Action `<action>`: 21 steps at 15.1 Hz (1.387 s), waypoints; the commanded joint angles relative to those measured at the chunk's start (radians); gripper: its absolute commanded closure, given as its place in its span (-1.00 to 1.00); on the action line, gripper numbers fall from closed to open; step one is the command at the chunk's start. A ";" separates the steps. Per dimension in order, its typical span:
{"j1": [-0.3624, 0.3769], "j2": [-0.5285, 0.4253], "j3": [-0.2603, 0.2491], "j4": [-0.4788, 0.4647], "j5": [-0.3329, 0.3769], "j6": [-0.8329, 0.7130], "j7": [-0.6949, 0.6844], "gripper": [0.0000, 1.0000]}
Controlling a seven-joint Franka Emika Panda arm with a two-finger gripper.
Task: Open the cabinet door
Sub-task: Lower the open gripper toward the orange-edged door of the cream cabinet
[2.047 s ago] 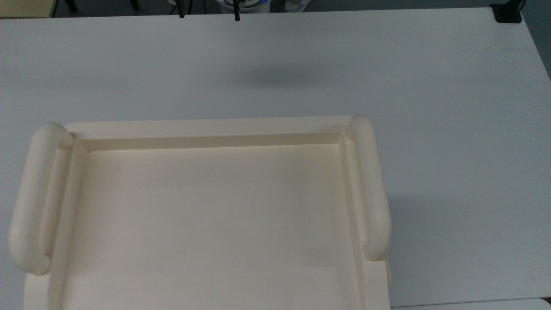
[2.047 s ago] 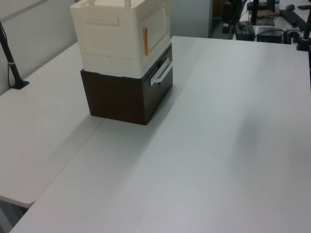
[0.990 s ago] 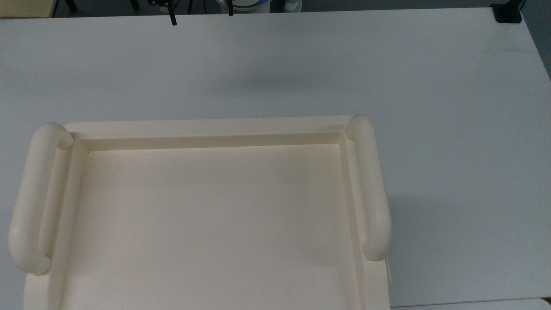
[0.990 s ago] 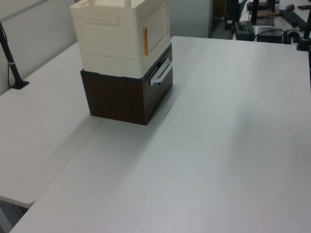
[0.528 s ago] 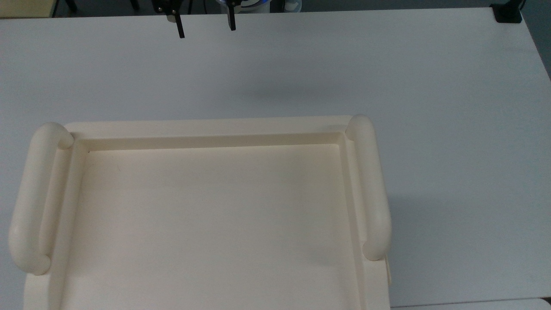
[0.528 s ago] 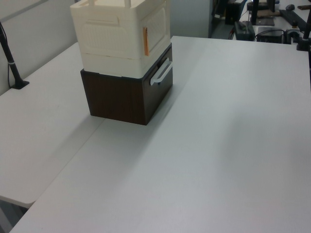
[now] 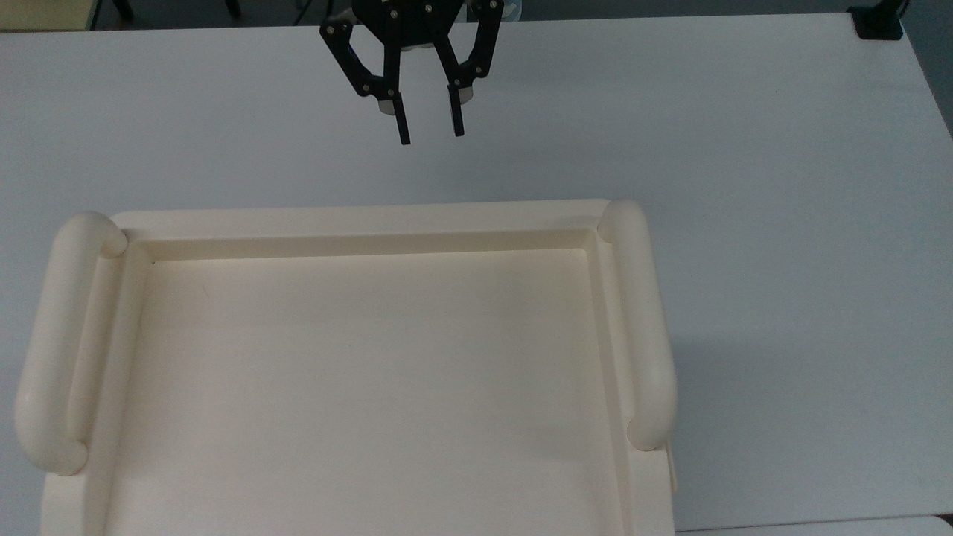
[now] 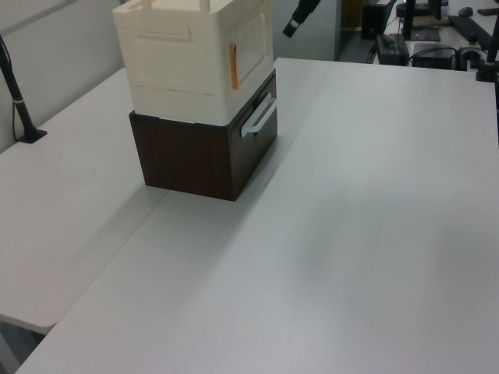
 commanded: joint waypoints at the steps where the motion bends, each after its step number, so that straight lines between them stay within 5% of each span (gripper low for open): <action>1: 0.005 0.021 0.037 -0.009 0.021 0.110 0.018 0.19; 10: 0.052 0.110 0.051 -0.002 0.004 0.337 0.018 0.26; 21: 0.072 0.207 0.048 0.078 -0.062 0.353 0.092 0.25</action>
